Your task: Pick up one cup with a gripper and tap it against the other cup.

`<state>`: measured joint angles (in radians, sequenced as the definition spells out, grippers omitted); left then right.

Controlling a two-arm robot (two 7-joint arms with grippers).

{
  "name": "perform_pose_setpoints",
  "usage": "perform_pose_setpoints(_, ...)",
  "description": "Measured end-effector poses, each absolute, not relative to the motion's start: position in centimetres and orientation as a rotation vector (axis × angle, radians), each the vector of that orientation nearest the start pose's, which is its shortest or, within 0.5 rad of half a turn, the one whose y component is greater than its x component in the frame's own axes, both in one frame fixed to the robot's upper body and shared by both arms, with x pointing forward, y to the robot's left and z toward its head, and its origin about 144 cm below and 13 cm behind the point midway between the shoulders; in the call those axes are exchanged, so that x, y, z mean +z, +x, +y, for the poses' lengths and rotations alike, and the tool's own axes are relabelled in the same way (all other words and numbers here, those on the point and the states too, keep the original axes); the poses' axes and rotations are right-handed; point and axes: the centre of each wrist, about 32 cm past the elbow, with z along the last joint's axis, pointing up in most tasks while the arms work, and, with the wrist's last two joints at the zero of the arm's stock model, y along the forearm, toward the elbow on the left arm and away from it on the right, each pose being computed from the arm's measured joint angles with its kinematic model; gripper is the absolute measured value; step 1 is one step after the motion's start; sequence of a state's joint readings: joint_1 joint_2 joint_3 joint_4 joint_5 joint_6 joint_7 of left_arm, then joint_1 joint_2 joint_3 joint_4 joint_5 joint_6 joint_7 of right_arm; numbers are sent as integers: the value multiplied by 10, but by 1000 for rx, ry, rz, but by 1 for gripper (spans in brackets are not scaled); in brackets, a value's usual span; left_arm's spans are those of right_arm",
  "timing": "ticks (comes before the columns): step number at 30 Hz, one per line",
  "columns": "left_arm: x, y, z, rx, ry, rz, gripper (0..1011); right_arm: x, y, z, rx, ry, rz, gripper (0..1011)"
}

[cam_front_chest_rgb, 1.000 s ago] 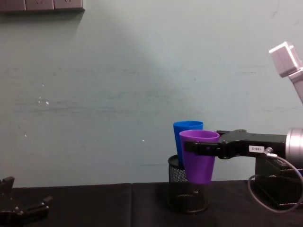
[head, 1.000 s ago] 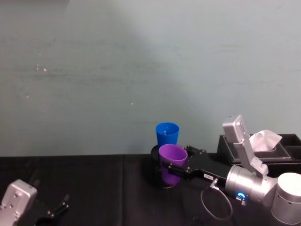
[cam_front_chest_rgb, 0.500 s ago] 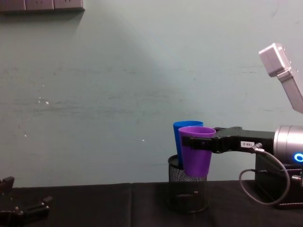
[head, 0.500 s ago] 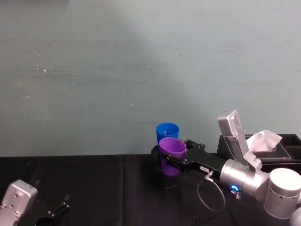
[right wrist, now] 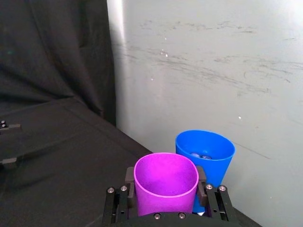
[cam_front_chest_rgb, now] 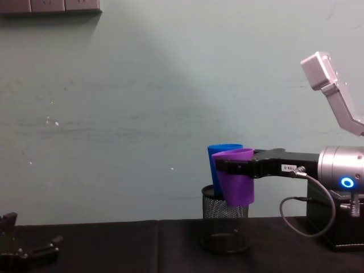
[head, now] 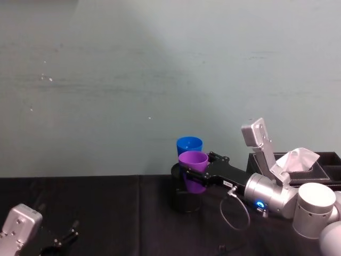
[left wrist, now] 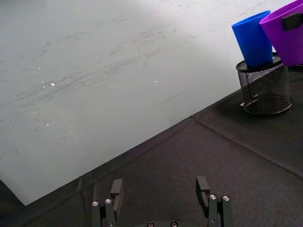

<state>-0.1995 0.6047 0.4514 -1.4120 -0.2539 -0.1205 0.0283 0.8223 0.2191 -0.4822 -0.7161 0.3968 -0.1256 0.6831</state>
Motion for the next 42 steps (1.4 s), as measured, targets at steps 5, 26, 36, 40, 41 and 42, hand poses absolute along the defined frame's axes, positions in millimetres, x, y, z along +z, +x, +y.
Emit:
perform_pose_setpoints(5, 1140, 489, 310, 1248, 304, -285, 1000, 1211, 662, -247, -745, -81, -58, 732)
perform_pose_setpoints(26, 1140, 489, 310, 1248, 304, -285, 1000, 1212, 670, -248, -751, -52, -52, 732)
perform_pose_setpoints(36, 1140, 489, 310, 1248, 304, -285, 1000, 1212, 671, -247, -746, -52, -50, 732)
perform_pose_setpoints(40, 1140, 489, 310, 1248, 304, -285, 1000, 1212, 671, -247, -746, -53, -50, 732)
perform_pose_setpoints(41, 1140, 489, 310, 1248, 304, -285, 1000, 1212, 671, -247, -746, -53, -50, 732)
perform_pose_setpoints(42, 1140, 489, 310, 1248, 304, -285, 1000, 1212, 671, -247, -746, -52, -51, 732)
